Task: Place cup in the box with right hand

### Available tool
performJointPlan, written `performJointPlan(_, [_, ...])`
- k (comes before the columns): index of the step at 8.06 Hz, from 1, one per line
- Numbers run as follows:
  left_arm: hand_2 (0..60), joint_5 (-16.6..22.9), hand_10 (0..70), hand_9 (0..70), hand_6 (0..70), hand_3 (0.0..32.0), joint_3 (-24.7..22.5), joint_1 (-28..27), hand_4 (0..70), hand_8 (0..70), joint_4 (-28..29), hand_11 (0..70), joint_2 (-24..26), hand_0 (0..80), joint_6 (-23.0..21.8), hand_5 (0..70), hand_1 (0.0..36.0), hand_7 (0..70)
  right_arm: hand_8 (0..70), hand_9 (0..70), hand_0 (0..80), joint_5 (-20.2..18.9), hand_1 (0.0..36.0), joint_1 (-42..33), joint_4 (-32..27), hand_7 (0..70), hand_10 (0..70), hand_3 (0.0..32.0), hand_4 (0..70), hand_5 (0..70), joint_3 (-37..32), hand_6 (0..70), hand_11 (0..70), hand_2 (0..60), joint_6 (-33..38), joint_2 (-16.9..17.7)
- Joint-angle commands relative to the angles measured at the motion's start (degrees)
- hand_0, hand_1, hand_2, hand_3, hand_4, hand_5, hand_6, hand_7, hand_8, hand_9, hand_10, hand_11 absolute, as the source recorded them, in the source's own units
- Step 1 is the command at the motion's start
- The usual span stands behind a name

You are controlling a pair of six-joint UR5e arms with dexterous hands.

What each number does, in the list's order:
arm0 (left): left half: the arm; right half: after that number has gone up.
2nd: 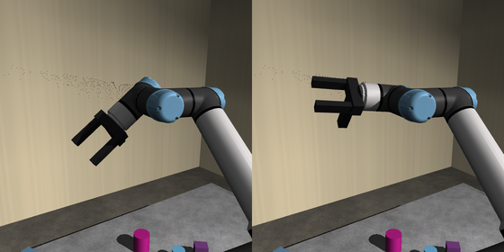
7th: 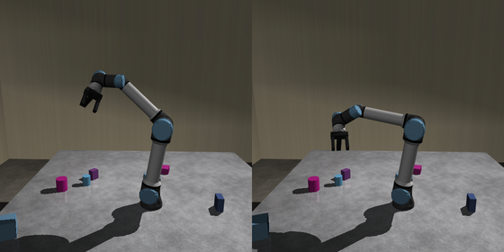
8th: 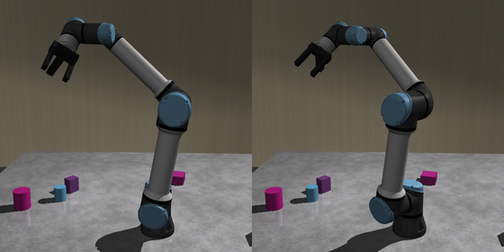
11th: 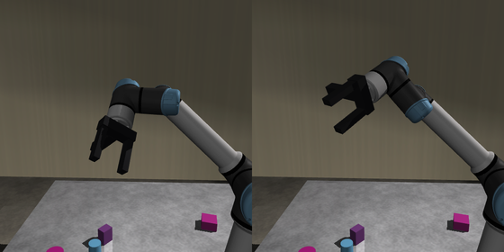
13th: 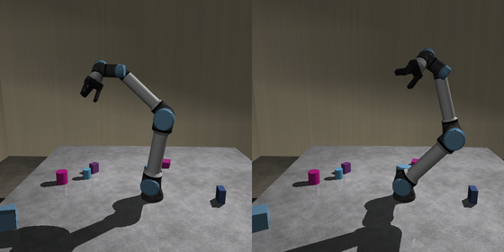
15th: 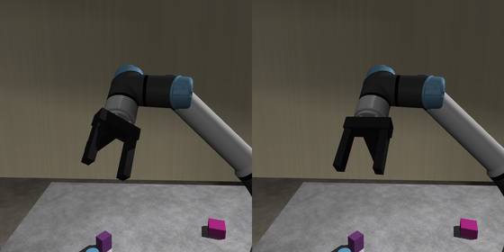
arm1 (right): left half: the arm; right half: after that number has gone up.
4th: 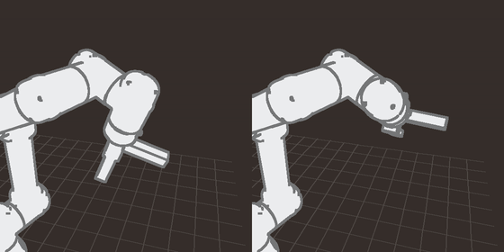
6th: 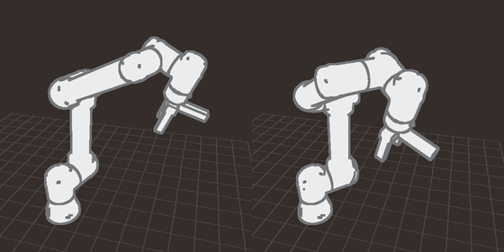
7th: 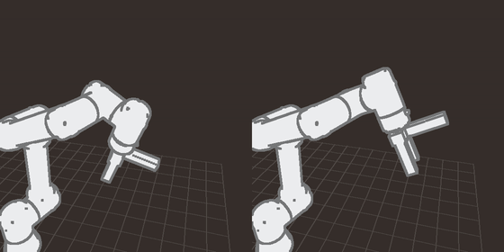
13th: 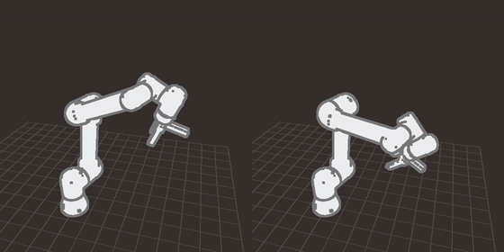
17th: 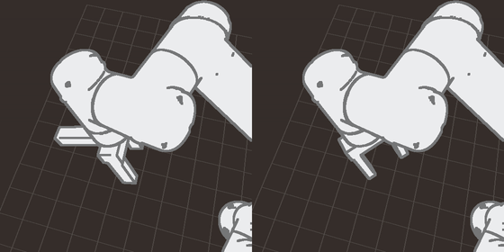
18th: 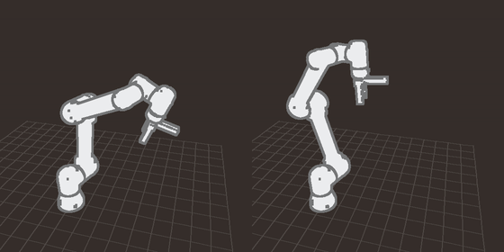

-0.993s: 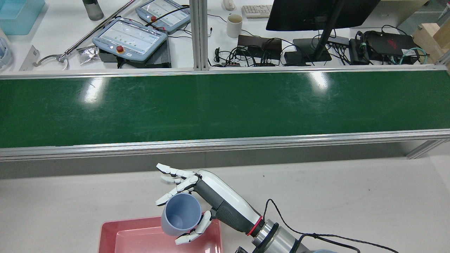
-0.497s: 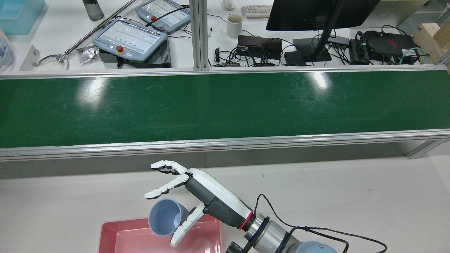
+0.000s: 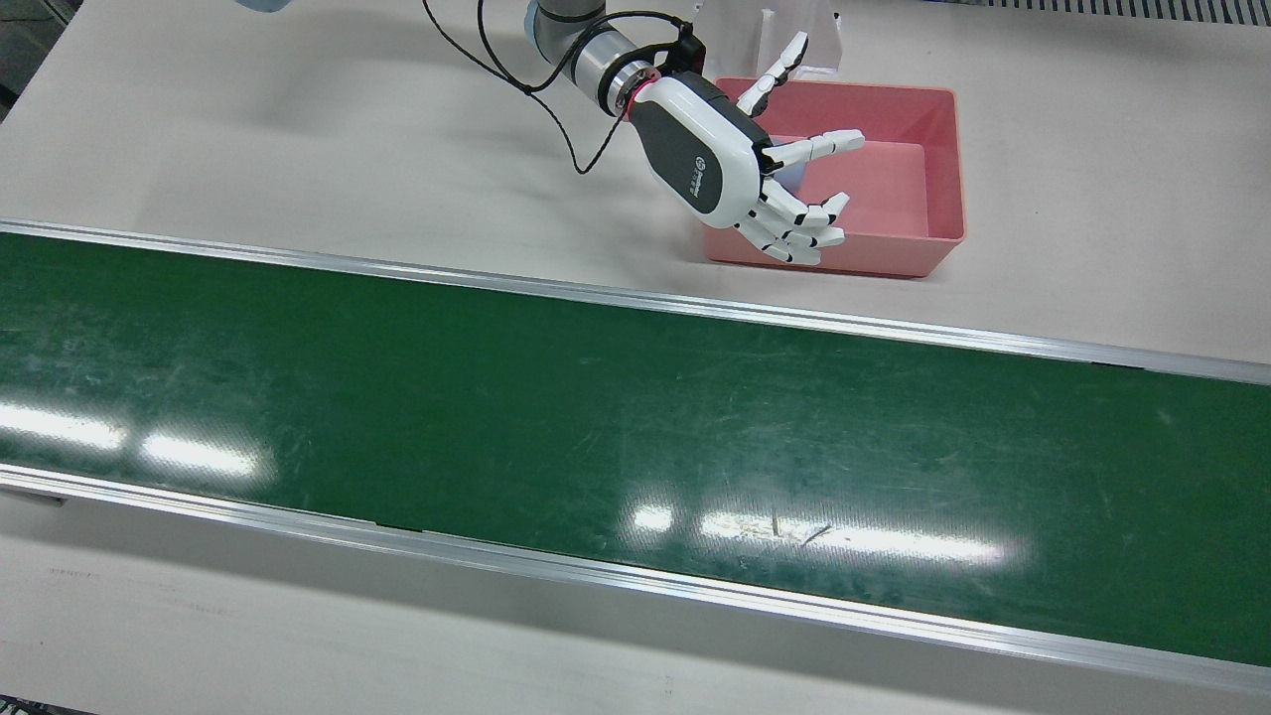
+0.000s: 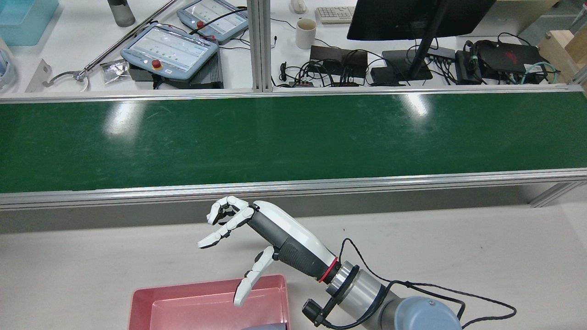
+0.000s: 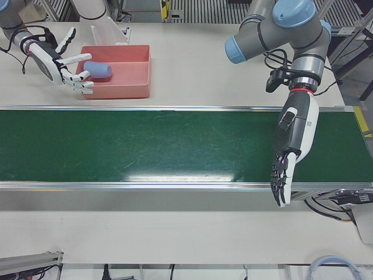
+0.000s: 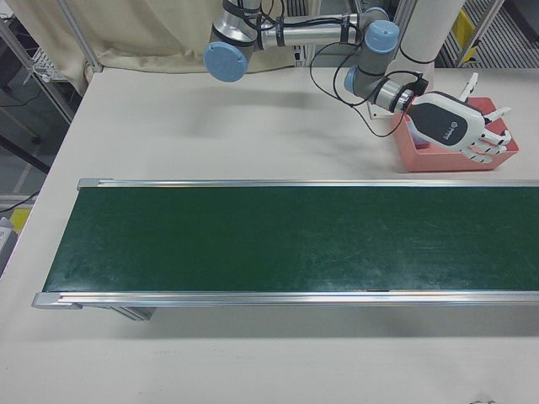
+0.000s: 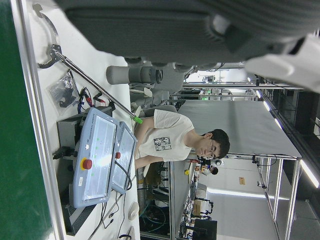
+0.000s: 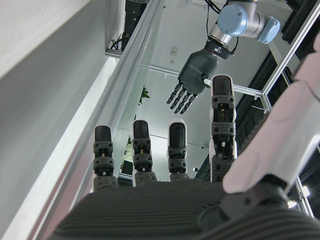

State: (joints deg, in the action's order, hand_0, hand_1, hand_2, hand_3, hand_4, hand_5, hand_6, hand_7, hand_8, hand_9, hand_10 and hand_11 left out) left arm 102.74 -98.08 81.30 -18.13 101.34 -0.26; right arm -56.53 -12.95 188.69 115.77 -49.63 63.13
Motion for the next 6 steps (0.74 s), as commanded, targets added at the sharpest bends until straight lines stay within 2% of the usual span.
performJointPlan(1, [0.0,0.0,0.0,0.0,0.0,0.0,0.1,0.0,0.0,0.0,0.0,0.0,0.0,0.0,0.0,0.0,0.0,0.0,38.5,57.1,56.9,-9.1,4.7,-10.2,4.4,70.0,32.8,0.0,70.0,7.8,4.8,28.1,46.4,0.0,4.6,1.5])
performJointPlan(2, [0.0,0.0,0.0,0.0,0.0,0.0,0.1,0.0,0.0,0.0,0.0,0.0,0.0,0.0,0.0,0.0,0.0,0.0,47.1,67.3,80.0,-12.0,34.8,-15.8,10.0,70.0,47.3,0.0,70.0,18.7,7.8,35.4,68.7,20.9,7.5,2.2])
performJointPlan(3, [0.0,0.0,0.0,0.0,0.0,0.0,0.1,0.0,0.0,0.0,0.0,0.0,0.0,0.0,0.0,0.0,0.0,0.0,48.6,70.0,80.0,-12.0,36.0,-21.4,10.3,70.0,55.6,0.0,70.0,21.1,9.9,37.1,70.0,54.4,12.6,6.5])
performJointPlan(4, [0.0,0.0,0.0,0.0,0.0,0.0,0.1,0.0,0.0,0.0,0.1,0.0,-0.1,0.0,0.0,0.0,0.0,0.0,46.8,67.7,80.0,-11.7,36.0,-27.2,10.2,70.0,53.9,0.0,70.0,21.0,11.6,35.8,70.0,60.0,15.2,10.8])
performJointPlan(5, [0.0,0.0,0.0,0.0,0.0,0.0,0.1,0.0,0.0,0.0,0.1,0.0,-0.1,0.0,0.0,0.0,0.0,0.0,45.1,66.2,80.0,-11.8,36.0,-33.2,10.2,70.0,54.7,0.0,70.0,21.9,11.5,32.8,70.0,60.0,18.7,13.3])
performJointPlan(6, [0.0,0.0,0.0,0.0,0.0,0.0,0.2,0.0,0.0,0.0,0.1,0.0,-0.1,0.0,0.0,0.0,0.0,0.0,41.9,61.4,80.0,-11.9,36.0,-39.5,10.1,70.0,50.5,0.0,61.7,21.7,10.9,28.3,70.0,34.6,23.0,16.7])
